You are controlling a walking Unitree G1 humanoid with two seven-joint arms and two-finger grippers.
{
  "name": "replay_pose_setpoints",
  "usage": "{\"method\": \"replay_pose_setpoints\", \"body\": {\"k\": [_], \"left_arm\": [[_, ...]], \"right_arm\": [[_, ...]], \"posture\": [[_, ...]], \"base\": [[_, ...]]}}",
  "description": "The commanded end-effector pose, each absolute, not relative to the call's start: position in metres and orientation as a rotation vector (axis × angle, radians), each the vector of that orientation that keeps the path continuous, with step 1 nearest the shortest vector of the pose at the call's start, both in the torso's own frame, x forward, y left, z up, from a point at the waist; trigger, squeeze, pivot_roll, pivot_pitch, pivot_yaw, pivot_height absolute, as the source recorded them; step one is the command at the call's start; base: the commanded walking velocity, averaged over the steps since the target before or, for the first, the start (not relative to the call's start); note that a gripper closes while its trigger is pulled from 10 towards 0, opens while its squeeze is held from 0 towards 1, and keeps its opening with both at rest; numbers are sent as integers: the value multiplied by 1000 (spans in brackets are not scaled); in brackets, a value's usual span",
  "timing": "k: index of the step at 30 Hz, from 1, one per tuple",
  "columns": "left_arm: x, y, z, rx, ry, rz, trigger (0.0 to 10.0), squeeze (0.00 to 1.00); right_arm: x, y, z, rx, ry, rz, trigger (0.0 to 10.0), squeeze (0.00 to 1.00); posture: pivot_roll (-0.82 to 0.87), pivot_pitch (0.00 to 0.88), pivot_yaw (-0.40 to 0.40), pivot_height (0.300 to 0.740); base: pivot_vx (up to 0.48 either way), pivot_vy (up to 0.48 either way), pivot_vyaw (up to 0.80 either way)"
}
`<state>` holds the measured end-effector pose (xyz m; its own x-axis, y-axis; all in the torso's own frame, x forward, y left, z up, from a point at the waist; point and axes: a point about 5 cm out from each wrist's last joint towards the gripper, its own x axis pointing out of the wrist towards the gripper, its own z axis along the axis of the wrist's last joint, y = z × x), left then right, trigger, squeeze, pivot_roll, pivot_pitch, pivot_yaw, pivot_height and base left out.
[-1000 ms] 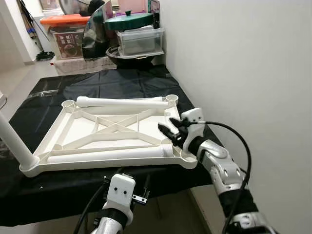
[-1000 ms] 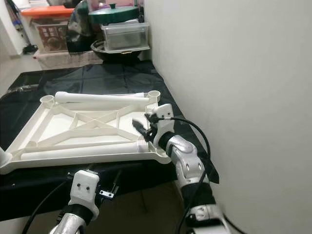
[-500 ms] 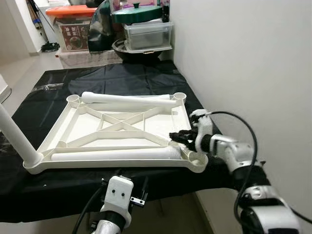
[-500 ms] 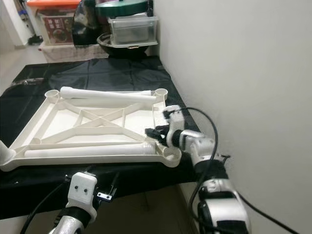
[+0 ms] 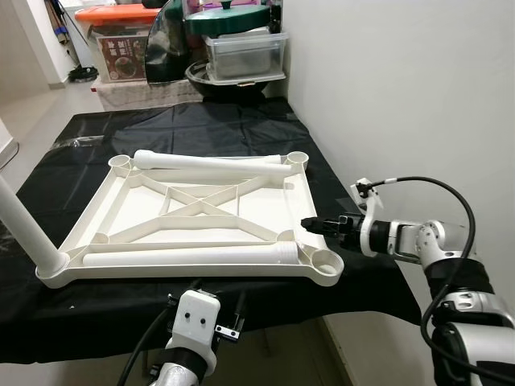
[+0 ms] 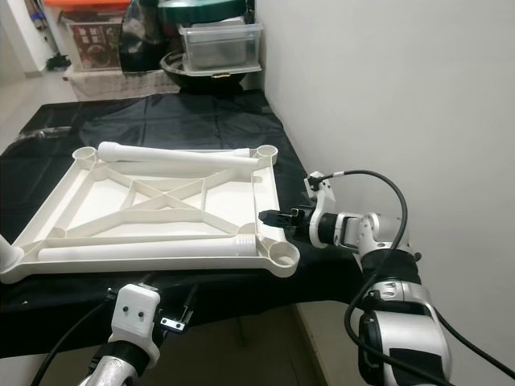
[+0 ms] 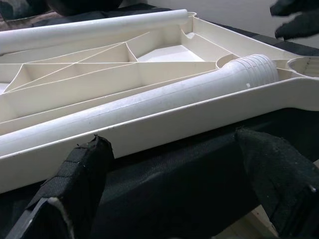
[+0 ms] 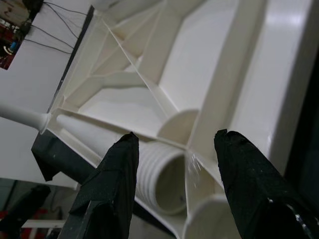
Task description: Building children table
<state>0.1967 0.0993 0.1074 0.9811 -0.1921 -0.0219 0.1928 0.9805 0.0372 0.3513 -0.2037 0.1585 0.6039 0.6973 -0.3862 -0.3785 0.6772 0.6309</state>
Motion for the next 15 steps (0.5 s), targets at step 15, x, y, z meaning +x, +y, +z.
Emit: {"method": "replay_pose_setpoints", "body": {"k": [15], "left_arm": [[199, 102, 104, 49, 37, -182, 10000, 0]], "right_arm": [[341, -178, 144, 566, 797, 743, 10000, 0]], "posture": [[-64, 44, -18, 740]], "base": [[0, 0, 0]]}}
